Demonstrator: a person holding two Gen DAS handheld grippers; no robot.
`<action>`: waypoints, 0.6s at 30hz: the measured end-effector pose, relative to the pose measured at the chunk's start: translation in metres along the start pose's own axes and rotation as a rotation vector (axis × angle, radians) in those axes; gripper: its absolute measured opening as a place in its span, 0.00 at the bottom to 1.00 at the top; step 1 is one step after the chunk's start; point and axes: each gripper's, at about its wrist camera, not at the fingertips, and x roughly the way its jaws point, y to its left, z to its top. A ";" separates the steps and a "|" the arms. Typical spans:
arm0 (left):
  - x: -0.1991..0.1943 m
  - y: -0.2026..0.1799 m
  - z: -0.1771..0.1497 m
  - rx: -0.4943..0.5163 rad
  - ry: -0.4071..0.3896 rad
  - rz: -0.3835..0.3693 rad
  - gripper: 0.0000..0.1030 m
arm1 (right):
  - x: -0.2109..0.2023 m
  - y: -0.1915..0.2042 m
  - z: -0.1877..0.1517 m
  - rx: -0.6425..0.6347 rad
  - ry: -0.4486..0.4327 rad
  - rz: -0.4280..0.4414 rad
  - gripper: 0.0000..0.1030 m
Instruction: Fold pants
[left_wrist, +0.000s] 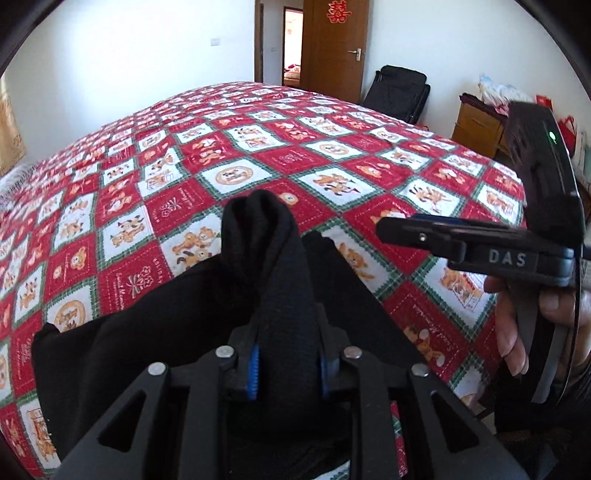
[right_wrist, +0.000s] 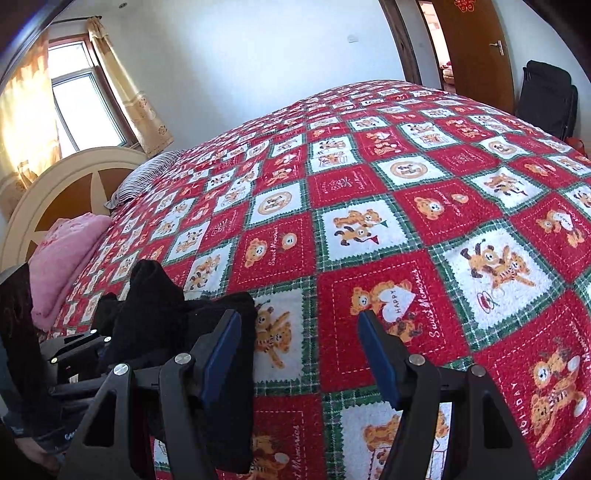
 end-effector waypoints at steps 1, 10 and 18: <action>-0.001 -0.003 0.001 0.004 -0.003 0.003 0.33 | 0.001 0.000 -0.001 0.001 0.004 0.001 0.65; -0.057 -0.013 -0.001 0.049 -0.186 0.017 0.71 | 0.006 -0.004 -0.004 0.018 0.027 0.003 0.65; -0.062 0.068 -0.032 -0.149 -0.205 0.234 0.76 | -0.016 0.014 0.002 0.107 0.070 0.217 0.67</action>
